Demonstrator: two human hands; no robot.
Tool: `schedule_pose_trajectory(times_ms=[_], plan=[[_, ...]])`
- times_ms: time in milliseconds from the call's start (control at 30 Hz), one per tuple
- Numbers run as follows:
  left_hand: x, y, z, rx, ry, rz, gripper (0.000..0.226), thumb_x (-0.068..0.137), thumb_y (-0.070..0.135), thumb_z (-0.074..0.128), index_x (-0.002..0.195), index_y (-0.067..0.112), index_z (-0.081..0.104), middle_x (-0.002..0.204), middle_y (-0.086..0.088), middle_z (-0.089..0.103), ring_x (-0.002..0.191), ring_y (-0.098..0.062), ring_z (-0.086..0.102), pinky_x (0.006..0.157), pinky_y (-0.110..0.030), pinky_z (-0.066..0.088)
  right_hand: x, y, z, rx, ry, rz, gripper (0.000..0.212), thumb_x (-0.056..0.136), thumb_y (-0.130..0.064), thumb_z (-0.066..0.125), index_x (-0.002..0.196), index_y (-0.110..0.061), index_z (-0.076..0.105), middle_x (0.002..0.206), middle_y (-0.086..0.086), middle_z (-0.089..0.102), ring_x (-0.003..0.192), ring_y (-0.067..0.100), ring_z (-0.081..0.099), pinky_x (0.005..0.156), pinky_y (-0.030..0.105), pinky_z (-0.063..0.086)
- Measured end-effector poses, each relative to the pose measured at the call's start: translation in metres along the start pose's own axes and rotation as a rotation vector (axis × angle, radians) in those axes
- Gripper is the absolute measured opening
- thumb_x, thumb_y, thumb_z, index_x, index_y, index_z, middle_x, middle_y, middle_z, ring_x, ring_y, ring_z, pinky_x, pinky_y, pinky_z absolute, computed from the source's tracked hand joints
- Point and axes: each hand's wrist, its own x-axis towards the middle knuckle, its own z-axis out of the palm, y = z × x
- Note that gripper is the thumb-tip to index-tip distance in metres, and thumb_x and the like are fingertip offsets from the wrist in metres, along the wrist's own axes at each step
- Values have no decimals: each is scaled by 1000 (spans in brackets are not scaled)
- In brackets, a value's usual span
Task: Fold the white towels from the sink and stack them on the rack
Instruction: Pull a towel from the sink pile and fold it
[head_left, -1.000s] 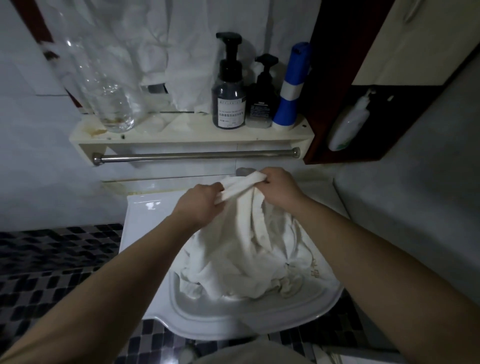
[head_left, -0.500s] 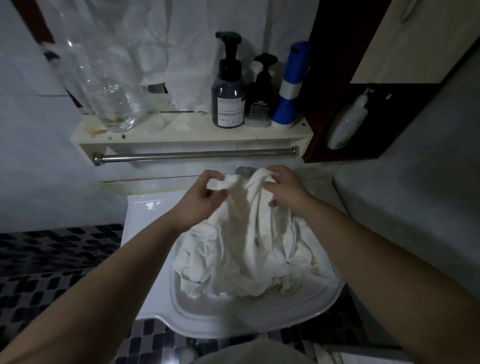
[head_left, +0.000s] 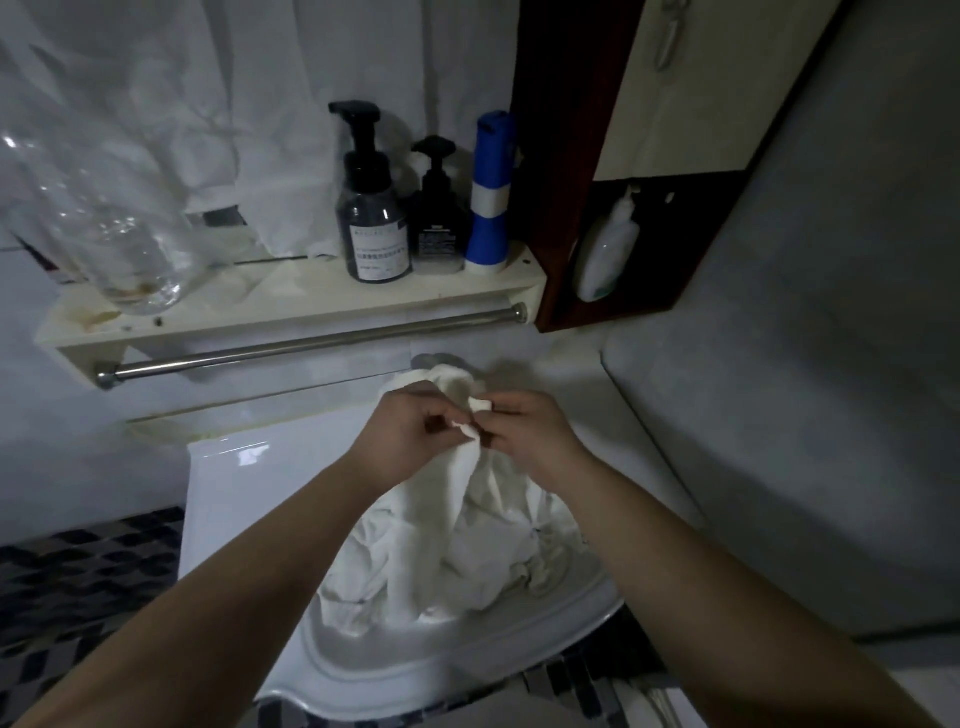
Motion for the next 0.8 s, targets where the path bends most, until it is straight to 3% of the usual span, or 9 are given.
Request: schedule_pose_trajectory(times_ms=[100, 200, 300, 633, 700, 800], plan=[[3, 0, 5, -89, 10, -93, 9, 80, 13, 83, 88, 12, 81, 102, 2, 63, 86, -5, 63, 76, -14, 48, -5, 4, -5, 46, -35, -29, 22, 91, 5, 65, 112, 6, 69, 109, 26, 71, 94, 31, 72, 84, 34, 61], [5, 3, 8, -113, -31, -137, 5, 88, 19, 76, 87, 16, 80, 81, 6, 69, 64, -3, 64, 65, -16, 48, -10, 4, -9, 36, -65, -64, 19, 92, 1, 66, 109, 0, 73, 105, 23, 74, 95, 30, 73, 83, 35, 61], [5, 6, 8, -154, 19, -176, 10, 90, 21, 74, 82, 17, 77, 63, 3, 68, 53, -13, 63, 61, -26, 54, -13, 6, -11, 0, -67, -88, 22, 94, -6, 66, 115, -2, 72, 105, 19, 75, 101, 34, 72, 90, 42, 58], [7, 5, 4, -174, 71, -178, 8, 90, 25, 73, 83, 23, 76, 65, 5, 69, 56, -15, 65, 56, -28, 54, -11, 2, -7, -22, -47, -116, 29, 96, -8, 64, 124, -2, 68, 110, 24, 72, 108, 41, 67, 97, 49, 55], [7, 4, 6, -153, 96, -148, 7, 89, 24, 74, 83, 23, 76, 67, 7, 69, 59, -12, 65, 58, -27, 53, -13, 3, -4, -51, -40, -143, 31, 92, -9, 69, 123, -4, 69, 108, 22, 73, 105, 41, 68, 96, 48, 56], [9, 1, 8, -94, 106, -83, 5, 87, 26, 77, 83, 23, 78, 75, 10, 71, 66, -9, 63, 65, -23, 49, -14, 1, -4, -105, -7, -200, 23, 90, -8, 72, 111, -16, 76, 97, 9, 77, 88, 25, 73, 83, 35, 60]])
